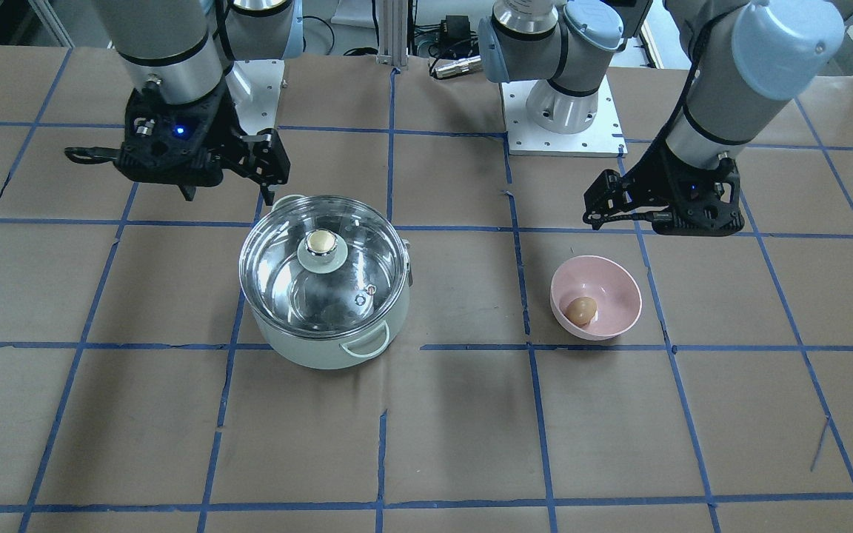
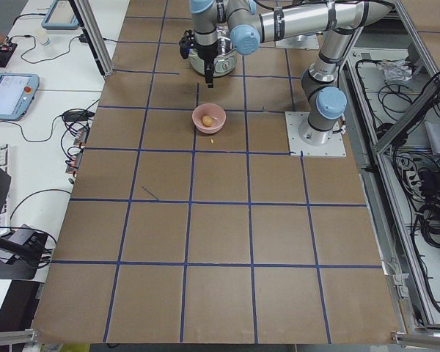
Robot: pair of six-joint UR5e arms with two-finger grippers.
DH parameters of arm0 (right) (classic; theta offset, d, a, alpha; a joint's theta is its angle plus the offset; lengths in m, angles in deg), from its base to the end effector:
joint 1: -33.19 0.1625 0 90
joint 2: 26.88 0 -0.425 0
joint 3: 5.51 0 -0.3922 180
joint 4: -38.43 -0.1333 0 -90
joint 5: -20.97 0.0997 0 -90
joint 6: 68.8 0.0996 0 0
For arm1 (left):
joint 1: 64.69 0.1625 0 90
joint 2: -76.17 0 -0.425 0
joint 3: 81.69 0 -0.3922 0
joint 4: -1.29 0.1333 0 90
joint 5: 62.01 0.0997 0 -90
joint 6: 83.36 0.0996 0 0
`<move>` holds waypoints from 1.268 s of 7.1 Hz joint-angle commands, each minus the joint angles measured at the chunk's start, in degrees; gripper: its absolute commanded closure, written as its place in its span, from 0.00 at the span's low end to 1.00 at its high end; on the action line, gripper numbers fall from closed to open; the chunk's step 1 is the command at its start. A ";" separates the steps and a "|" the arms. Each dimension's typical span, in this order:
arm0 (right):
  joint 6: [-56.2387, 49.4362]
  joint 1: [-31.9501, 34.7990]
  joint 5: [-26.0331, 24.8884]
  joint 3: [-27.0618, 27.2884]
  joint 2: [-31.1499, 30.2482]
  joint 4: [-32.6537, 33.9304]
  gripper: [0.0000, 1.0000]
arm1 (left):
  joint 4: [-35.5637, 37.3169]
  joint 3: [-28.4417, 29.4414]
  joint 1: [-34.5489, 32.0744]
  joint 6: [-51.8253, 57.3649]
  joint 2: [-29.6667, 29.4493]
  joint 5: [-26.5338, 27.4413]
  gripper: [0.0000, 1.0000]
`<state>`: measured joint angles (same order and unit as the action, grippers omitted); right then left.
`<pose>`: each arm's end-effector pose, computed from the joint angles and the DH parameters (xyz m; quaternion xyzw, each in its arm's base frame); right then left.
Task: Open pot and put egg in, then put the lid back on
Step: 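Lower the left gripper to the egg while the right gripper descends to the lid knob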
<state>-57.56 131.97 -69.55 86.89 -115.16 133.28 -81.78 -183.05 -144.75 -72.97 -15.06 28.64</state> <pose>0.2079 -0.4788 0.4608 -0.0215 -0.9997 0.0071 0.0034 -0.0471 -0.4969 0.3930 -0.0042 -0.9988 -0.0496 0.0031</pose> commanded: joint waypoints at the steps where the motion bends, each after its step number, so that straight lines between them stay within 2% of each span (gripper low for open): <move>1: 2.90 3.70 0.08 3.38 1.61 6.09 0.00 | 10.95 -6.80 1.83 4.01 -3.33 0.23 0.00; 2: 5.17 4.49 0.08 6.01 2.66 10.84 0.00 | 16.57 -9.70 1.83 4.11 -4.91 0.31 0.00; 3: 6.06 5.97 -0.01 6.39 3.19 12.36 0.00 | 22.37 -13.21 1.92 4.11 -5.45 0.23 0.00; 5: 6.68 7.21 0.08 6.48 4.95 13.69 0.01 | 27.85 -16.66 1.92 3.85 -7.02 0.14 0.00; 8: 6.51 7.40 -0.01 6.65 6.97 14.14 0.07 | 29.20 -16.24 1.92 3.50 -8.00 0.05 0.00; 9: 6.77 7.40 0.08 7.00 7.06 14.14 0.17 | 30.33 -16.41 1.92 3.58 -9.31 -0.21 0.00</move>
<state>-51.02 139.33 -69.55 93.56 -108.44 147.34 -52.56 -199.45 -142.87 -69.44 -23.30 28.64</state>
